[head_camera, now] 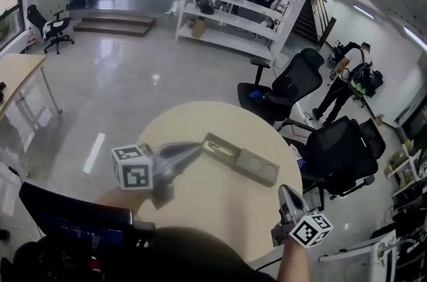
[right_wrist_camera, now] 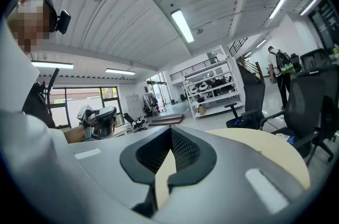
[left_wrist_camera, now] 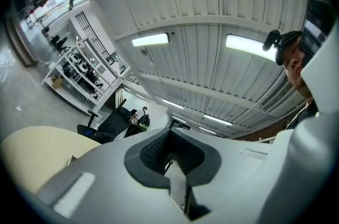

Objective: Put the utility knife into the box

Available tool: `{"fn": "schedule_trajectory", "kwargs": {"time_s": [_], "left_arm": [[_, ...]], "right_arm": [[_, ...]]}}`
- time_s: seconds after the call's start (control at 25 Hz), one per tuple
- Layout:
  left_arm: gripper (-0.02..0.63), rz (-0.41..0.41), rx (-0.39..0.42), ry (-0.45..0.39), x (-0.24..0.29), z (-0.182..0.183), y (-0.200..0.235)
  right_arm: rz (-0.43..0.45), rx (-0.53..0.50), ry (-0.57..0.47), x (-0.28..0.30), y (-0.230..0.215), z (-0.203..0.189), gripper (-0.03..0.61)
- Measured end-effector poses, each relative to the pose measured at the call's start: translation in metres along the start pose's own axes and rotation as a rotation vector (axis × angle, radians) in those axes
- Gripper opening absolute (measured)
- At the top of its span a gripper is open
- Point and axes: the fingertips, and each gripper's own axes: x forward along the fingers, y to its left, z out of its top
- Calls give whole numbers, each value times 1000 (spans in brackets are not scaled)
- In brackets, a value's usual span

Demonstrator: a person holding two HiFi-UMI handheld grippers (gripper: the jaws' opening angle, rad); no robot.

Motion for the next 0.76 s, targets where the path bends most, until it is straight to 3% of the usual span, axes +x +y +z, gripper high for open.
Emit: {"fn": "schedule_trajectory", "kwargs": {"time_s": [0.44,0.76], "left_arm": [[0,-20,-28,-1,1,-6,0],[0,-5,-35,-4,0,-11,1]], "right_arm": [[-35,-8,11,-15,-6,-5,12],[-13,-21,24,-10,-5,-10,12]]}}
